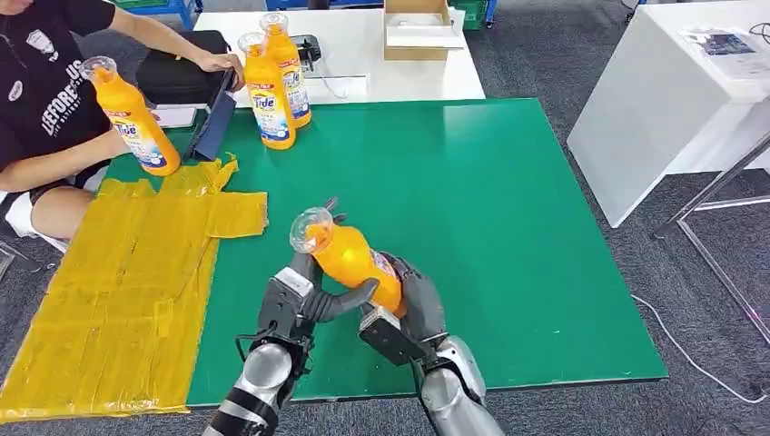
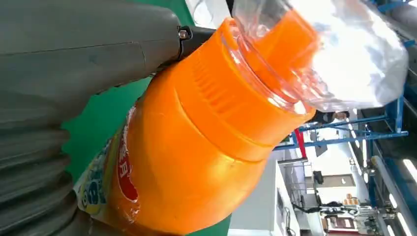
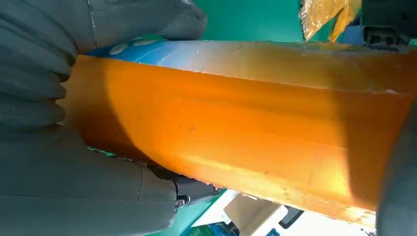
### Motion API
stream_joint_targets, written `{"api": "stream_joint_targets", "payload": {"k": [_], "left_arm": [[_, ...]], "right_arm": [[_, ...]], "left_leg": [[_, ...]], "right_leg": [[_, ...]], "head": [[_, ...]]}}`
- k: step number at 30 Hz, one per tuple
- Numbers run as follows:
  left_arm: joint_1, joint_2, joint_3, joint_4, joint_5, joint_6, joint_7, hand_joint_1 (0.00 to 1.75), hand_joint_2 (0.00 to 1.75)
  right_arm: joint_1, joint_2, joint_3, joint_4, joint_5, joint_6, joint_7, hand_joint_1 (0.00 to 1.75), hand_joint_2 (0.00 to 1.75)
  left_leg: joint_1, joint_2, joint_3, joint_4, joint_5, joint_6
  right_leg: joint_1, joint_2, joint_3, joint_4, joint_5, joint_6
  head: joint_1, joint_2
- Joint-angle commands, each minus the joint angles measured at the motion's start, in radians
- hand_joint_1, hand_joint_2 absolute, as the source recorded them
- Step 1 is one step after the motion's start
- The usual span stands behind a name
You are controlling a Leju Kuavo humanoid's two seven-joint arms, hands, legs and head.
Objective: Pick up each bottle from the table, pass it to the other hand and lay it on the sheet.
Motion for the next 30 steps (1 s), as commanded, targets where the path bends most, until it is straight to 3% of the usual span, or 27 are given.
{"api": "stream_joint_targets", "payload": {"k": [1,4,5,22,23,24,28,30], "left_arm": [[-0.062,0.031,-0.039,0.111,0.039,-0.036,-0.003,0.00,1.75],[-0.068,0.031,-0.035,0.117,0.061,-0.045,-0.005,0.00,1.75],[-0.069,0.031,-0.033,0.120,0.066,-0.043,-0.005,1.75,1.75],[-0.082,0.032,0.033,0.133,0.188,-0.069,-0.032,1.75,1.75],[-0.081,0.040,0.030,0.124,0.172,-0.054,-0.041,1.75,1.75],[-0.075,0.060,0.026,0.089,0.115,0.007,-0.062,1.75,1.75],[-0.044,0.153,0.057,-0.060,-0.244,0.321,-0.042,1.75,1.75],[-0.069,0.229,0.075,-0.024,-0.699,0.492,0.144,1.75,1.75]], "right_arm": [[-0.073,0.002,0.108,0.033,-0.028,0.015,-0.005,1.75,1.75],[-0.071,-0.003,0.136,0.018,-0.036,0.021,-0.016,1.75,1.75],[-0.070,-0.004,0.145,0.013,-0.038,0.024,-0.018,1.75,1.75],[-0.033,-0.025,0.199,-0.041,-0.111,0.015,-0.043,1.75,1.75],[-0.027,-0.025,0.192,-0.050,-0.127,0.015,-0.050,1.20,1.75],[0.001,-0.037,0.174,-0.095,-0.167,0.018,-0.071,0.02,1.75],[0.134,-0.091,0.067,-0.350,-0.281,0.010,-0.085,0.00,1.75],[0.185,-0.115,-0.002,-0.467,-0.336,0.048,-0.075,0.00,1.75]], "left_leg": [[0.001,-0.002,0.004,-0.001,-0.001,-0.001],[0.001,-0.004,0.007,-0.002,-0.001,-0.001],[0.001,-0.002,0.003,-0.001,-0.001,-0.001],[0.001,-0.003,0.004,-0.002,-0.001,-0.001],[0.001,-0.002,0.003,-0.001,-0.001,-0.001],[0.001,-0.002,0.005,-0.002,-0.001,-0.001],[0.001,-0.003,0.005,-0.002,-0.001,-0.001],[0.001,-0.005,0.005,-0.002,-0.001,-0.001]], "right_leg": [[0.000,0.005,0.003,0.000,-0.001,-0.002],[0.000,0.006,0.006,-0.002,-0.001,-0.002],[0.000,0.003,0.003,-0.001,0.000,-0.001],[0.000,0.003,0.004,-0.001,-0.001,-0.001],[0.000,0.003,0.003,-0.001,0.000,-0.001],[0.000,0.004,0.004,-0.001,-0.001,-0.001],[0.000,0.003,0.005,-0.002,-0.002,-0.002],[0.000,0.002,0.005,-0.002,-0.002,-0.002]], "head": [[0.000,0.000],[0.000,0.000],[0.000,0.000],[0.000,0.000],[0.000,0.000],[0.000,0.000],[0.000,0.000],[0.000,0.000]]}}
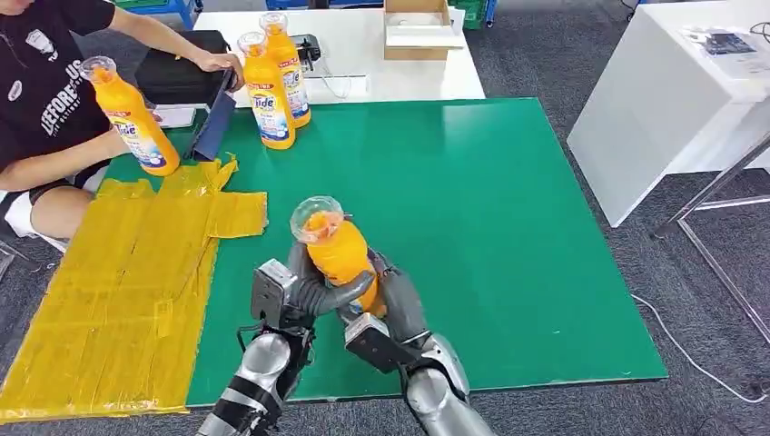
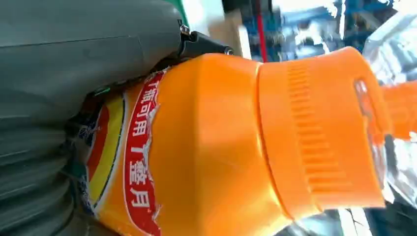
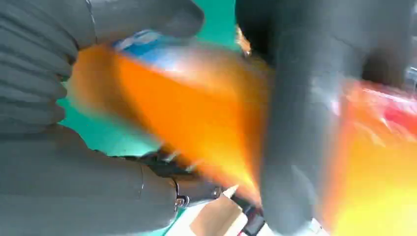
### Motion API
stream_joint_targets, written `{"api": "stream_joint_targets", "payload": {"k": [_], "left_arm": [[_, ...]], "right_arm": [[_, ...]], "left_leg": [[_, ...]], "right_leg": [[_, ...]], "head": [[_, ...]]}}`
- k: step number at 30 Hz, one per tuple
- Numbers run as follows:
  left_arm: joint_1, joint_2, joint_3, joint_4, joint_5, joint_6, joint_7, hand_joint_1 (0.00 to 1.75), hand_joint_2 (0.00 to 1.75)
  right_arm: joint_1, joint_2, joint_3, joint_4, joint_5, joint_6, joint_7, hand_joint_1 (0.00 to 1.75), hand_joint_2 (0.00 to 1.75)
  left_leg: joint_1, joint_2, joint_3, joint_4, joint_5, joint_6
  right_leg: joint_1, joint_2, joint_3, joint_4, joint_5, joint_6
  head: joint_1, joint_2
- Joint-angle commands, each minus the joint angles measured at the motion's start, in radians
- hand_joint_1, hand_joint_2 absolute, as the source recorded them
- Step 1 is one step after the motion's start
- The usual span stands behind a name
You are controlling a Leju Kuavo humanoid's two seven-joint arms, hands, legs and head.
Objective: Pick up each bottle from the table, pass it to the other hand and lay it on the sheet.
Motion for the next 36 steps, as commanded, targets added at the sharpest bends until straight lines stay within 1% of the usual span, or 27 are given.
{"api": "stream_joint_targets", "payload": {"k": [1,2,3,4,5,6,7,8,9,10,12,13,14,15,16,17,18,22,24,27,28,29,30,31,36], "left_arm": [[-0.039,0.239,0.080,-0.039,-0.833,0.427,0.261,1.75,1.75],[-0.053,0.250,0.097,-0.012,-0.825,0.427,0.251,1.75,1.75],[-0.066,0.266,0.109,0.019,-0.940,0.438,0.310,1.75,1.75],[-0.084,0.287,0.119,0.055,-1.077,0.470,0.378,1.75,1.75],[-0.101,0.298,0.137,0.087,-1.144,0.493,0.421,1.75,1.75],[-0.115,0.317,0.155,0.123,-1.295,0.498,0.506,1.75,1.75],[-0.133,0.340,0.145,0.155,-1.366,0.481,0.574,1.75,1.75],[-0.167,0.413,0.073,0.212,-1.366,0.474,0.681,1.75,1.75],[-0.187,0.408,0.080,0.260,-1.366,0.493,0.676,1.75,1.75],[-0.218,0.402,0.112,0.328,-1.366,0.436,0.667,1.75,1.75],[-0.270,0.412,0.120,0.450,-1.366,0.427,0.666,1.75,1.75],[-0.290,0.409,0.134,0.505,-1.366,0.400,0.667,1.75,1.75],[-0.306,0.408,0.137,0.560,-1.366,0.404,0.674,1.75,1.75],[-0.315,0.404,0.144,0.596,-1.366,0.403,0.680,1.75,1.75],[-0.340,0.384,0.180,0.679,-1.320,0.385,0.645,1.75,1.75],[-0.347,0.380,0.181,0.719,-1.325,0.418,0.643,1.75,1.75],[-0.353,0.375,0.187,0.744,-1.321,0.426,0.639,1.75,1.75],[-0.368,0.338,0.231,0.834,-1.273,0.405,0.614,1.75,1.75],[-0.363,0.334,0.233,0.847,-1.273,0.412,0.618,1.75,1.75],[-0.370,0.325,0.254,0.878,-1.249,0.402,0.605,1.75,1.75],[-0.373,0.320,0.268,0.889,-1.232,0.409,0.592,1.75,1.75],[-0.373,0.317,0.277,0.894,-1.221,0.422,0.580,1.73,1.75],[-0.373,0.317,0.277,0.894,-1.221,0.422,0.580,1.26,1.75],[-0.370,0.318,0.273,0.888,-1.231,0.453,0.581,0.00,1.75],[-0.364,0.312,0.283,0.868,-1.236,0.522,0.554,0.00,1.75]], "right_arm": [[0.175,-0.123,-0.158,-0.419,-0.160,0.063,0.005,0.00,1.75],[0.185,-0.126,-0.183,-0.444,-0.162,0.092,0.014,0.00,1.75],[0.188,-0.120,-0.200,-0.450,-0.175,0.112,0.017,0.00,1.75],[0.191,-0.115,-0.217,-0.459,-0.184,0.126,0.016,0.00,1.75],[0.190,-0.114,-0.222,-0.464,-0.184,0.131,0.017,0.00,1.75],[0.194,-0.105,-0.233,-0.472,-0.185,0.119,0.011,0.00,1.75],[0.198,-0.100,-0.239,-0.483,-0.189,0.111,0.007,0.00,1.75],[0.202,-0.098,-0.241,-0.500,-0.198,0.110,0.005,0.00,1.75],[0.202,-0.099,-0.241,-0.513,-0.201,0.111,0.007,0.00,1.75],[0.205,-0.100,-0.241,-0.525,-0.203,0.104,0.006,0.00,1.75],[0.208,-0.105,-0.242,-0.545,-0.206,0.100,0.008,0.00,1.75],[0.205,-0.108,-0.239,-0.548,-0.210,0.104,0.008,0.00,1.75],[0.204,-0.108,-0.238,-0.550,-0.211,0.103,0.008,0.00,1.75],[0.202,-0.108,-0.236,-0.551,-0.211,0.104,0.008,0.00,1.75],[0.195,-0.110,-0.227,-0.544,-0.213,0.111,0.008,0.00,1.75],[0.188,-0.106,-0.222,-0.535,-0.212,0.108,0.007,0.00,1.75],[0.186,-0.107,-0.220,-0.532,-0.212,0.108,0.007,0.00,1.75],[0.167,-0.102,-0.215,-0.499,-0.202,0.091,0.012,0.00,1.75],[0.161,-0.100,-0.213,-0.490,-0.200,0.086,0.013,0.00,1.75],[0.152,-0.099,-0.211,-0.479,-0.202,0.084,0.013,0.00,1.75],[0.149,-0.100,-0.211,-0.474,-0.202,0.084,0.013,0.00,1.75],[0.148,-0.100,-0.210,-0.473,-0.203,0.083,0.013,0.00,1.75],[0.148,-0.100,-0.210,-0.473,-0.203,0.083,0.013,0.00,1.75],[0.148,-0.101,-0.209,-0.471,-0.204,0.082,0.013,0.00,1.75],[0.147,-0.106,-0.209,-0.466,-0.205,0.078,0.014,0.00,1.75]], "left_leg": [[0.001,-0.004,0.003,-0.001,-0.001,-0.001],[0.001,-0.004,0.005,-0.002,-0.001,-0.001],[0.001,-0.005,0.003,-0.002,0.000,-0.001],[0.001,-0.006,0.004,-0.002,0.000,-0.001],[0.001,-0.004,0.003,-0.001,0.000,-0.001],[0.000,-0.002,0.002,-0.001,0.000,-0.001],[0.001,-0.003,0.003,-0.001,0.000,-0.001],[0.001,-0.003,0.003,-0.001,0.000,-0.001],[0.000,-0.003,0.002,-0.002,0.001,-0.001],[0.001,-0.004,0.003,-0.002,0.000,-0.002],[0.001,-0.003,0.001,-0.001,0.001,-0.001],[0.001,-0.004,0.004,-0.002,0.001,-0.002],[0.000,-0.002,0.003,-0.002,0.001,-0.001],[0.001,-0.005,0.005,-0.002,0.001,-0.002],[0.001,-0.002,0.004,-0.002,0.001,-0.002],[0.000,-0.002,0.004,-0.002,0.001,-0.001],[0.000,-0.001,0.003,-0.001,0.001,-0.001],[0.001,-0.002,0.005,-0.002,0.000,-0.001],[0.000,-0.001,0.003,-0.001,0.001,-0.001],[0.000,-0.001,0.002,-0.001,0.001,-0.001],[0.001,-0.004,0.004,-0.002,0.001,-0.002],[0.000,-0.003,0.003,-0.002,0.001,-0.001],[0.000,-0.002,0.002,-0.001,0.001,-0.001],[0.001,-0.004,0.005,-0.002,0.001,-0.002],[0.000,-0.003,0.003,-0.001,0.001,-0.001]], "right_leg": [[0.000,0.002,0.003,-0.001,-0.001,-0.001],[0.001,0.003,0.005,-0.002,-0.001,-0.002],[0.000,0.000,0.003,-0.001,-0.001,-0.001],[0.000,0.000,0.004,-0.002,-0.001,-0.002],[0.000,0.001,0.002,-0.001,-0.001,-0.001],[0.000,0.002,0.001,-0.001,0.000,-0.001],[0.000,0.004,0.002,-0.001,-0.001,-0.002],[0.000,0.002,0.002,-0.001,-0.001,-0.002],[0.000,0.001,0.001,0.000,-0.001,-0.002],[0.000,0.002,0.002,-0.001,-0.001,-0.002],[0.000,0.000,0.000,0.000,0.000,-0.001],[0.000,0.002,0.002,-0.001,-0.001,-0.002],[0.000,0.001,0.002,-0.001,-0.001,-0.002],[0.000,0.000,0.004,-0.001,-0.001,-0.002],[0.001,0.001,0.002,-0.001,-0.001,-0.002],[0.000,0.001,0.003,-0.001,-0.001,-0.001],[0.000,0.002,0.002,-0.001,-0.001,-0.001],[0.000,0.002,0.004,-0.001,-0.001,-0.001],[0.000,0.002,0.002,0.000,-0.001,-0.001],[0.000,0.001,0.001,0.000,0.000,-0.001],[0.000,0.001,0.004,-0.001,-0.001,-0.002],[0.000,0.001,0.002,-0.001,0.000,-0.001],[-0.001,0.001,0.002,0.000,0.000,-0.001],[0.000,0.002,0.004,-0.001,0.000,-0.002],[0.000,0.001,0.002,-0.001,0.000,-0.001]], "head": [[-0.001,0.000],[-0.001,0.000],[-0.001,0.000],[0.000,0.000],[0.000,0.000],[-0.001,0.000],[-0.001,0.000],[0.000,0.000],[0.000,0.000],[-0.001,0.000],[0.000,0.000],[-0.001,0.000],[0.000,0.000],[-0.001,0.000],[0.000,0.000],[-0.001,0.000],[0.000,0.000],[0.000,0.000],[0.000,0.000],[0.000,0.000],[0.000,0.000],[0.000,0.000],[0.000,0.000],[0.000,0.000],[0.000,0.000]]}}
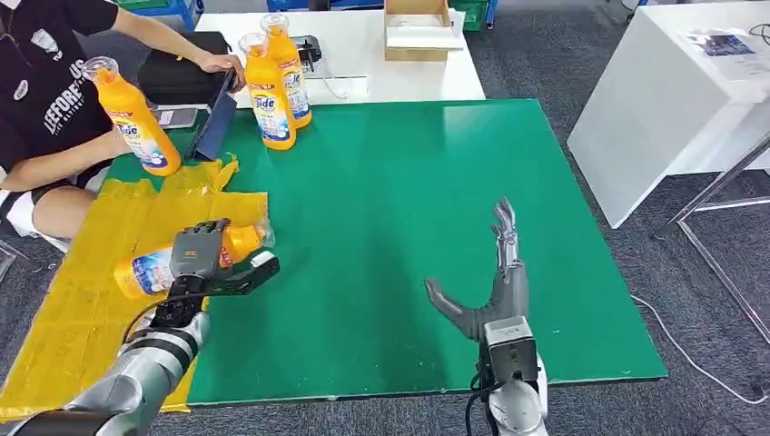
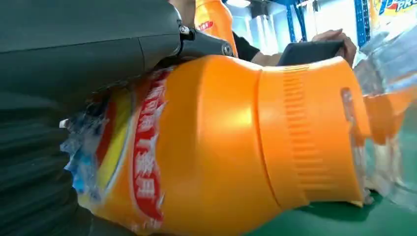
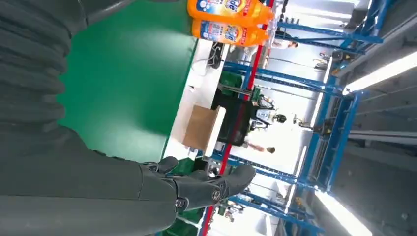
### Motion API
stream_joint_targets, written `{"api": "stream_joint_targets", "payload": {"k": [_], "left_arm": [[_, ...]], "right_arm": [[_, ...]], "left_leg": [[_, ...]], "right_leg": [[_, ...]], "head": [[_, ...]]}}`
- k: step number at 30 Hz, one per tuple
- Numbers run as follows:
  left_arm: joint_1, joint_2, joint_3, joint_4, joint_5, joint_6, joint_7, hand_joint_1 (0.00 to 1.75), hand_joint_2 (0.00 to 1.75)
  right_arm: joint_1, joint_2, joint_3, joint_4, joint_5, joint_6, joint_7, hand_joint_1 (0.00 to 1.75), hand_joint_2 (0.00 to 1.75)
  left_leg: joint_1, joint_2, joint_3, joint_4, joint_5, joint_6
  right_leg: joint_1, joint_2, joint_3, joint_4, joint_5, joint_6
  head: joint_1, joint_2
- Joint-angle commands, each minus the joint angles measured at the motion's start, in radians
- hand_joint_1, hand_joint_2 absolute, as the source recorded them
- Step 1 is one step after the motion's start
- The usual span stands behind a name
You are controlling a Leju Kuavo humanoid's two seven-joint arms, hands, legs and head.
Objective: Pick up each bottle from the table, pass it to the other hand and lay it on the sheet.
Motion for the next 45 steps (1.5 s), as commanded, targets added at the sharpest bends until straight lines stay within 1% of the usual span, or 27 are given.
{"api": "stream_joint_targets", "payload": {"k": [1,6,7,9,11,12,14,15,16,17,18,19,20,21,22,23,24,25,26,27,28,29,30,32,42,43,45], "left_arm": [[-0.023,-0.039,0.047,0.108,-0.010,0.075,-0.033,0.00,1.75],[0.032,-0.039,0.022,-0.018,-0.097,0.077,-0.011,0.00,1.75],[0.053,-0.040,0.015,-0.061,-0.133,0.077,0.013,0.00,1.75],[0.082,-0.016,-0.055,-0.136,-0.136,0.077,0.070,0.00,1.75],[0.091,0.132,-0.427,-0.251,-0.136,0.077,0.401,0.00,1.75],[0.124,0.149,-0.433,-0.374,-0.136,0.077,0.429,0.00,1.75],[0.181,0.147,-0.365,-0.560,-0.136,0.077,0.391,0.00,1.75],[0.245,0.078,-0.244,-0.707,-0.128,0.077,0.286,0.00,1.75],[0.275,0.020,-0.160,-0.798,-0.059,0.077,0.171,0.00,1.75],[0.304,-0.178,0.142,-0.856,0.064,0.077,-0.206,0.00,1.75],[0.278,-0.335,0.359,-0.808,0.182,0.077,-0.580,0.00,1.75],[0.286,-0.369,0.357,-0.776,0.269,0.077,-0.652,0.00,1.75],[0.324,-0.322,0.206,-0.709,0.494,0.065,-0.675,0.00,1.75],[0.346,-0.304,0.157,-0.733,0.509,0.077,-0.634,0.00,1.75],[0.368,-0.295,0.104,-0.752,0.606,0.004,-0.644,0.00,1.75],[0.418,-0.261,0.022,-0.808,0.738,-0.055,-0.628,0.00,1.75],[0.440,-0.253,-0.006,-0.831,0.770,-0.069,-0.621,0.00,1.75],[0.448,-0.252,-0.015,-0.837,0.774,-0.066,-0.618,0.00,1.75],[0.469,-0.245,-0.042,-0.862,0.899,-0.185,-0.610,0.00,1.75],[0.484,-0.249,-0.049,-0.873,0.943,-0.239,-0.602,0.00,1.75],[0.491,-0.253,-0.051,-0.871,0.942,-0.237,-0.602,0.00,1.75],[0.504,-0.257,-0.061,-0.875,1.023,-0.343,-0.585,0.00,1.75],[0.509,-0.260,-0.062,-0.873,1.030,-0.350,-0.583,0.00,1.75],[0.514,-0.268,-0.070,-0.854,1.063,-0.400,-0.567,0.00,1.75],[0.519,-0.310,-0.056,-0.796,1.131,-0.485,-0.548,0.00,1.75],[0.519,-0.310,-0.056,-0.796,1.131,-0.485,-0.548,0.00,1.75],[0.527,-0.314,-0.054,-0.806,1.156,-0.509,-0.551,0.00,1.75]], "right_arm": [[-0.040,-0.029,0.001,0.069,-0.007,-0.008,0.005,0.00,1.75],[-0.049,-0.033,0.003,0.088,-0.007,-0.009,0.005,0.00,1.75],[-0.051,-0.034,0.001,0.094,-0.008,-0.009,0.005,0.00,1.75],[-0.050,-0.035,-0.001,0.094,-0.012,-0.011,0.006,0.00,1.75],[-0.049,-0.038,0.001,0.096,-0.012,-0.013,0.007,0.00,1.75],[-0.046,-0.041,0.002,0.098,-0.007,-0.023,0.009,0.00,1.75],[-0.034,-0.046,0.003,0.095,0.009,-0.043,0.009,0.00,1.75],[-0.020,-0.054,0.005,0.091,0.023,-0.055,0.011,0.00,1.75],[-0.012,-0.060,0.004,0.092,0.031,-0.060,0.012,0.00,1.75],[0.004,-0.064,-0.003,0.086,0.036,-0.068,0.014,0.00,1.75],[0.019,-0.067,-0.013,0.086,0.037,-0.068,0.018,0.00,1.75],[0.030,-0.071,-0.021,0.089,0.037,-0.065,0.021,0.00,1.75],[0.045,-0.071,-0.042,0.092,0.015,-0.023,0.037,0.00,1.75],[0.049,-0.070,-0.050,0.096,0.015,-0.015,0.030,0.00,1.75],[0.053,-0.072,-0.053,0.102,0.006,0.007,0.035,0.00,1.75],[0.063,-0.067,-0.071,0.112,0.011,0.031,0.038,0.00,1.75],[0.067,-0.063,-0.078,0.119,0.016,0.037,0.034,0.00,1.75],[0.069,-0.062,-0.079,0.122,0.019,0.039,0.032,0.00,1.75],[0.073,-0.056,-0.086,0.123,0.019,0.055,0.030,0.00,1.75],[0.078,-0.051,-0.092,0.123,0.016,0.064,0.030,0.00,1.75],[0.080,-0.050,-0.091,0.124,0.016,0.064,0.030,0.00,1.75],[0.085,-0.044,-0.098,0.122,0.008,0.077,0.030,0.00,1.75],[0.087,-0.042,-0.100,0.122,0.007,0.080,0.029,0.00,1.75],[0.090,-0.036,-0.103,0.122,0.007,0.083,0.028,0.00,1.75],[0.086,-0.022,-0.084,0.137,0.040,0.086,0.012,0.00,1.75],[0.086,-0.022,-0.084,0.137,0.040,0.086,0.012,0.00,1.75],[0.082,-0.020,-0.079,0.148,0.050,0.078,0.012,0.00,1.75]], "left_leg": [[0.001,-0.003,0.003,-0.002,0.000,0.000],[0.000,-0.002,0.002,-0.001,0.001,0.000],[0.001,-0.002,0.004,-0.002,0.001,0.000],[0.000,-0.001,0.002,-0.001,0.001,0.000],[0.001,-0.001,0.002,-0.001,0.001,0.000],[0.002,0.000,0.000,0.000,0.001,-0.001],[0.002,-0.002,-0.001,0.000,0.001,-0.001],[0.003,-0.002,0.000,0.001,0.000,-0.001],[0.003,0.000,-0.001,0.001,0.000,-0.001],[0.001,-0.001,-0.001,0.000,0.000,-0.001],[0.001,-0.006,0.000,0.000,0.000,0.000],[0.002,-0.012,-0.001,0.000,0.001,0.001],[0.001,-0.009,-0.001,0.000,0.001,0.001],[0.001,-0.008,0.002,-0.001,0.000,0.001],[-0.002,-0.005,0.002,-0.003,0.000,0.001],[-0.001,-0.005,0.003,-0.003,-0.001,0.002],[0.000,-0.001,0.001,-0.002,-0.002,0.001],[-0.001,0.003,0.005,-0.002,-0.006,0.000],[-0.002,0.006,0.003,-0.001,-0.006,0.000],[-0.002,0.006,0.003,-0.001,-0.006,0.000],[-0.001,0.004,0.004,-0.001,-0.007,0.000],[-0.002,0.001,0.003,-0.001,-0.006,0.001],[-0.002,-0.002,0.004,-0.002,-0.006,0.001],[-0.001,0.002,0.001,-0.001,-0.006,0.002],[-0.001,0.002,0.001,-0.001,-0.005,0.002],[0.000,0.000,0.004,-0.002,-0.006,0.001],[-0.001,0.002,0.001,-0.001,-0.005,0.002]], "right_leg": [[0.000,0.003,0.004,-0.002,0.000,-0.001],[0.000,0.002,0.003,-0.001,0.000,0.000],[0.000,0.003,0.004,-0.002,0.000,-0.001],[0.000,0.003,0.002,-0.001,0.000,-0.001],[0.000,0.003,0.003,-0.001,0.000,-0.001],[0.001,0.004,0.001,-0.001,0.000,-0.001],[0.001,0.002,0.000,0.000,0.000,-0.001],[0.002,0.004,0.001,0.000,0.000,-0.002],[0.003,0.004,0.000,-0.001,0.000,-0.002],[0.001,0.003,-0.001,0.000,-0.001,-0.001],[0.001,0.000,0.002,-0.001,-0.002,-0.001],[0.002,-0.007,0.004,-0.003,-0.002,0.001],[0.001,-0.005,0.000,-0.002,-0.002,0.001],[0.000,-0.002,0.002,-0.003,-0.002,0.001],[-0.002,-0.001,0.003,-0.004,-0.001,0.001],[-0.002,0.001,0.006,-0.005,-0.001,0.001],[-0.001,0.003,0.002,-0.004,0.000,0.000],[-0.002,0.007,0.005,-0.004,-0.001,0.000],[-0.003,0.007,0.002,-0.003,-0.001,0.000],[-0.003,0.006,0.001,-0.003,0.000,0.000],[-0.002,0.005,0.003,-0.003,-0.001,-0.001],[-0.002,0.003,0.003,-0.004,-0.002,0.000],[-0.001,0.002,0.005,-0.004,-0.003,-0.001],[0.000,0.005,0.002,-0.004,-0.003,0.002],[-0.001,0.005,0.002,-0.003,-0.003,0.002],[-0.001,0.006,0.004,-0.004,-0.003,0.002],[-0.001,0.005,0.001,-0.003,-0.002,0.002]], "head": [[0.000,0.000],[0.000,0.000],[0.000,0.000],[0.000,0.000],[0.000,0.000],[0.000,0.000],[0.001,0.000],[0.000,0.000],[0.000,0.000],[0.000,0.000],[-0.001,0.000],[0.000,0.000],[-0.001,0.000],[-0.001,0.000],[0.000,0.000],[0.003,0.000],[0.002,0.000],[0.001,0.000],[0.001,0.000],[0.000,0.000],[0.001,0.000],[0.001,0.000],[0.001,0.000],[0.001,0.000],[0.001,0.000],[0.001,0.000],[0.001,0.000]]}}
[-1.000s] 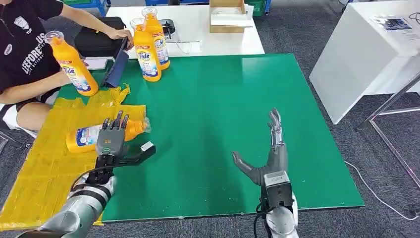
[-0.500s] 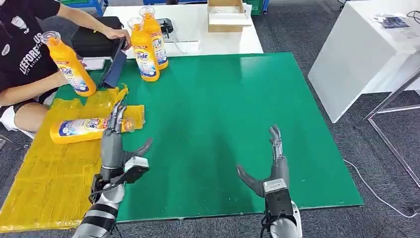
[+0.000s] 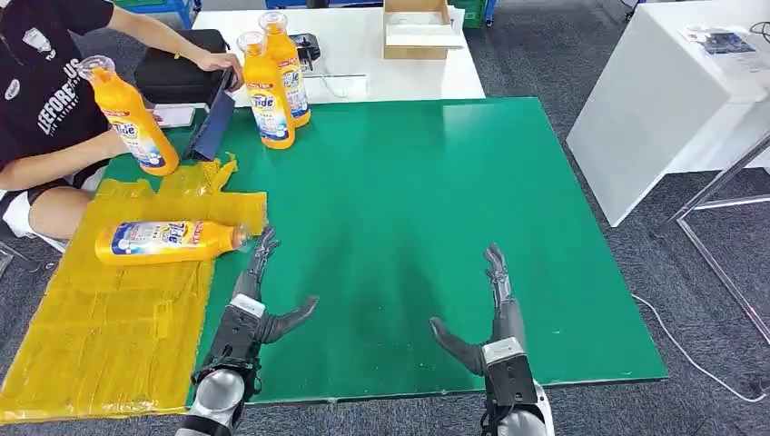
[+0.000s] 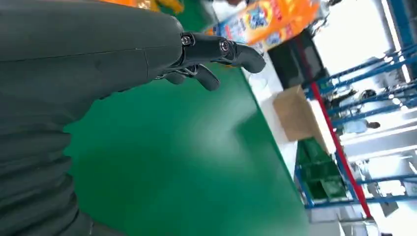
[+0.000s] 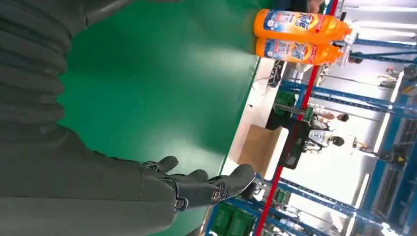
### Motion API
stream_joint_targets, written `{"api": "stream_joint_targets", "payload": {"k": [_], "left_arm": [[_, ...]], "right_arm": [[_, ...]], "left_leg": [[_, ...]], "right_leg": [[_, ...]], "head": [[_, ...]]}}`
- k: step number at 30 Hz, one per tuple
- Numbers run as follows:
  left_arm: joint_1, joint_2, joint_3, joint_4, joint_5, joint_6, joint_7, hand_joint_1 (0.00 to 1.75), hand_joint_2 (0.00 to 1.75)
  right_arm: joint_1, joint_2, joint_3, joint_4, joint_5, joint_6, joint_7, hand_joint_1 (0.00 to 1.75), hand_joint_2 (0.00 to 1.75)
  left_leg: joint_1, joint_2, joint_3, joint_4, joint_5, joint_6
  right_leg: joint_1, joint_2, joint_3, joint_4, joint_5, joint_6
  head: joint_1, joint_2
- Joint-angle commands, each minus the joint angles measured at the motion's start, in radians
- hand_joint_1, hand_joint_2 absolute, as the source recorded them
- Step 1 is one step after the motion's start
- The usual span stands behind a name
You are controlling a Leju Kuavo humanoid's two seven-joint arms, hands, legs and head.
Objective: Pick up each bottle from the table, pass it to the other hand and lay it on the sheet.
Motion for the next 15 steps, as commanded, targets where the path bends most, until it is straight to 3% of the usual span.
{"api": "stream_joint_targets", "payload": {"k": [1,15], "left_arm": [[0.014,-0.029,0.000,0.031,0.045,-0.045,0.000,0.00,1.75],[0.038,-0.031,-0.019,-0.018,0.037,-0.020,-0.014,0.00,1.75]], "right_arm": [[-0.020,0.008,-0.005,0.081,0.018,-0.015,0.001,0.00,1.75],[-0.019,0.007,0.005,0.078,0.053,-0.059,-0.008,0.00,1.75]], "left_leg": [[0.001,-0.003,0.006,-0.002,-0.001,-0.001],[0.001,-0.004,0.005,-0.001,-0.001,-0.001]], "right_leg": [[0.000,0.003,0.005,-0.002,-0.001,-0.001],[0.000,0.003,0.005,-0.001,-0.001,-0.001]], "head": [[0.000,0.000],[0.000,0.000]]}}
